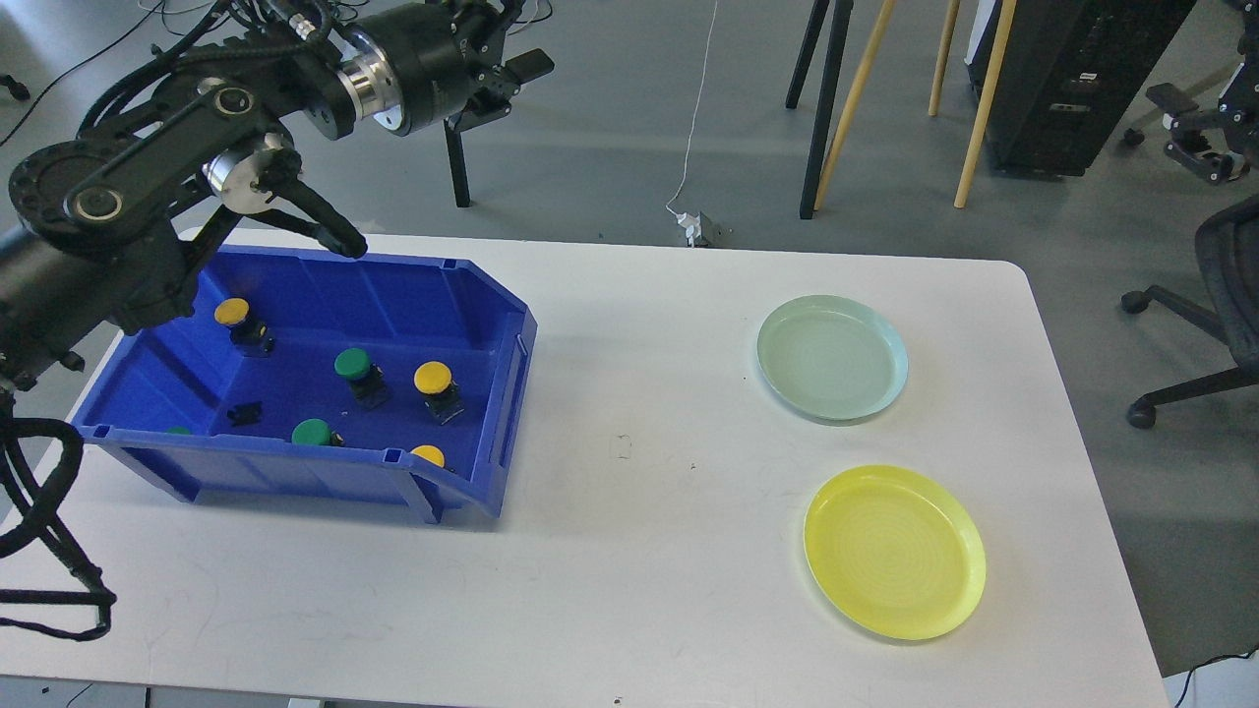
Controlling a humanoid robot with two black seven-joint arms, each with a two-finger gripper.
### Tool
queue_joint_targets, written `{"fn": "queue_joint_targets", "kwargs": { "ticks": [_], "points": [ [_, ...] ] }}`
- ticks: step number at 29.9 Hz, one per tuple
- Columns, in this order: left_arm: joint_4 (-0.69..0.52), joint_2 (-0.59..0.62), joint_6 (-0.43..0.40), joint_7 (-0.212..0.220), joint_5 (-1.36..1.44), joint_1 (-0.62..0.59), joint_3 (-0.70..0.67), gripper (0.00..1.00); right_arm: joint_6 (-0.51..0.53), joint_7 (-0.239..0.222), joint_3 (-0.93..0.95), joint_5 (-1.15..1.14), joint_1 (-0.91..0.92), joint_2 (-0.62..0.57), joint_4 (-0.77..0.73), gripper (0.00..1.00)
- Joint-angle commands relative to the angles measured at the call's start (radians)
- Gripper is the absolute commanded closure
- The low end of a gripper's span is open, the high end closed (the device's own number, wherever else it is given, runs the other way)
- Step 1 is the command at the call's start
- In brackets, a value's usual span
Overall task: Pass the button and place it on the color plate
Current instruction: 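Move the left gripper over the blue bin toward a green button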
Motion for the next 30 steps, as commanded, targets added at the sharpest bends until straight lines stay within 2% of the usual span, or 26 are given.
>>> {"fn": "queue_joint_targets", "kwargs": {
  "ticks": [1, 4, 8, 13, 15, 16, 18, 20, 22, 24, 26, 30],
  "points": [
    [0.008, -0.005, 0.004, -0.016, 0.005, 0.001, 0.002, 0.0, 0.0, 0.0, 0.0, 0.0, -0.007, -0.001, -0.001, 0.01],
    [-0.004, 0.006, -0.025, -0.022, 0.002, 0.001, -0.019, 0.0, 0.0, 0.0, 0.0, -0.006, -0.006, -0.001, -0.002, 0.01],
    [0.027, 0.0, -0.13, -0.04, -0.009, 0.003, -0.082, 0.0, 0.0, 0.0, 0.0, -0.009, -0.007, 0.003, -0.01, 0.01],
    [0.041, -0.008, -0.13, -0.127, -0.018, 0.004, -0.113, 0.0, 0.0, 0.006, 0.006, -0.019, -0.001, -0.003, -0.006, 0.01],
    [0.053, -0.008, -0.116, -0.14, -0.021, 0.004, -0.124, 0.0, 0.0, 0.009, 0.017, -0.019, -0.003, -0.001, -0.01, 0.01],
    [0.064, -0.008, -0.119, -0.143, -0.029, 0.004, -0.127, 0.0, 0.0, 0.018, 0.027, -0.019, -0.004, -0.001, -0.01, 0.01],
    [0.068, -0.002, -0.128, -0.151, -0.041, 0.003, -0.13, 0.0, 0.0, 0.065, 0.043, -0.019, -0.009, -0.003, -0.009, 0.01],
    [0.07, 0.003, -0.13, -0.181, -0.037, 0.001, -0.118, 0.0, 0.0, 0.113, 0.046, -0.019, -0.012, -0.004, -0.006, 0.01],
    [0.064, 0.012, -0.13, -0.2, -0.035, 0.001, -0.111, 0.0, 0.0, 0.104, 0.032, -0.019, -0.015, -0.015, 0.011, 0.01],
    [0.056, 0.018, -0.13, -0.181, -0.03, 0.003, -0.11, 0.0, 0.0, 0.064, 0.006, -0.028, -0.03, -0.045, 0.049, 0.01],
    [0.055, 0.044, -0.13, -0.142, -0.018, 0.001, -0.108, 0.01, 0.0, 0.024, -0.026, -0.051, -0.049, -0.09, 0.094, 0.01],
    [0.055, 0.073, -0.13, 0.054, 0.012, -0.006, -0.105, 0.01, 0.0, 0.046, -0.043, -0.088, -0.105, -0.173, 0.123, 0.01]
  ]
}}
